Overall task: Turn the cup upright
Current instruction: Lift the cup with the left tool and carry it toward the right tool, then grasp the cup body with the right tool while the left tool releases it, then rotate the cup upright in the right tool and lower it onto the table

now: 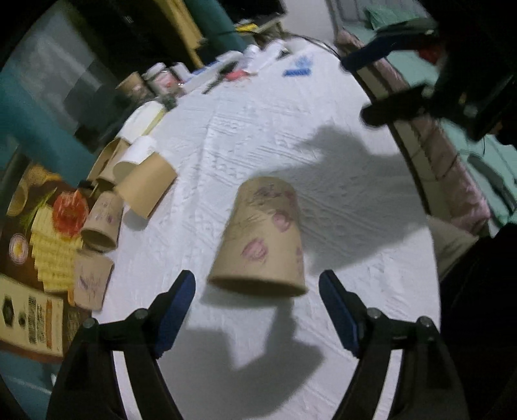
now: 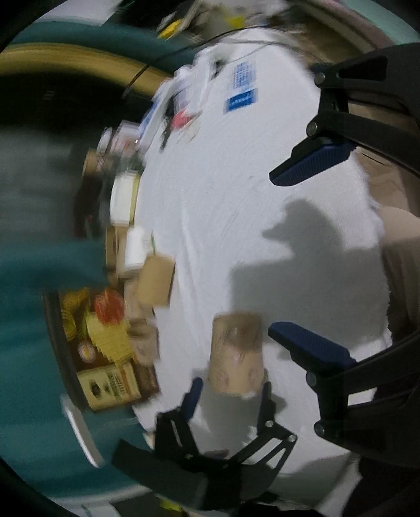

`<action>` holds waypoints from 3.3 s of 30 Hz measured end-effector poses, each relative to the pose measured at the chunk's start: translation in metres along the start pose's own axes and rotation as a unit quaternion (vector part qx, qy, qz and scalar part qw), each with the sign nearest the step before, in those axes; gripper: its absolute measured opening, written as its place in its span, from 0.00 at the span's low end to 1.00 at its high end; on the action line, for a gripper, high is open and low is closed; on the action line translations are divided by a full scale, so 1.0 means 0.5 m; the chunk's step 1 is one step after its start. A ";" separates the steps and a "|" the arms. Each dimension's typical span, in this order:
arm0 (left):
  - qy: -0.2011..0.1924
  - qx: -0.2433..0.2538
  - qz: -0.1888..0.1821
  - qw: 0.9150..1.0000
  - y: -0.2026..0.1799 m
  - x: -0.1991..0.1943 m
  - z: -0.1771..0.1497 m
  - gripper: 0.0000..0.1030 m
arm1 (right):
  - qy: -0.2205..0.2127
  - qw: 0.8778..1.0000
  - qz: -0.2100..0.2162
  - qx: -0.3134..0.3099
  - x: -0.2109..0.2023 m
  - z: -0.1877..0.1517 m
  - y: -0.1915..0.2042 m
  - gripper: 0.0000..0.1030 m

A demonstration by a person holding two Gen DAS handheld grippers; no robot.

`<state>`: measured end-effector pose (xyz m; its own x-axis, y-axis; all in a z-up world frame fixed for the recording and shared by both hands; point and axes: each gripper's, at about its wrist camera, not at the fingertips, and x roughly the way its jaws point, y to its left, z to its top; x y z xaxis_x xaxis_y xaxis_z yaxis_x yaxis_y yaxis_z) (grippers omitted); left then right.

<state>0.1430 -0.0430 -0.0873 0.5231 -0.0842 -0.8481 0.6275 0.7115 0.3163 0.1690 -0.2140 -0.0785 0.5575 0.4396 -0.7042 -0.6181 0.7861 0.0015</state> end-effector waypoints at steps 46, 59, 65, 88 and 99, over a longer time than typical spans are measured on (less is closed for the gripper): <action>-0.205 -0.472 0.064 0.855 0.028 -0.253 -0.461 0.77 | 0.339 0.714 0.071 -0.609 0.316 0.108 0.315 0.80; -0.199 -0.464 0.084 0.859 0.034 -0.256 -0.457 0.77 | 0.316 0.750 0.061 -0.578 0.312 0.172 0.273 0.58; -0.197 -0.456 0.081 0.864 0.034 -0.253 -0.432 0.77 | 0.278 0.799 0.047 -0.531 0.291 0.193 0.227 0.58; -0.132 -0.408 0.042 0.902 0.053 -0.156 -0.244 0.77 | -0.018 0.995 0.073 -0.071 0.131 0.086 0.019 0.58; -0.114 -0.411 0.035 0.904 0.060 -0.127 -0.180 0.77 | -0.131 0.988 0.052 0.069 0.146 0.013 0.024 0.58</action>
<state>0.0767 0.0462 -0.0624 0.7088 -0.0944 -0.6990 -0.0033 0.9905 -0.1372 0.2058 -0.1697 -0.1251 0.6304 0.6036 -0.4881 -0.6080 0.7749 0.1730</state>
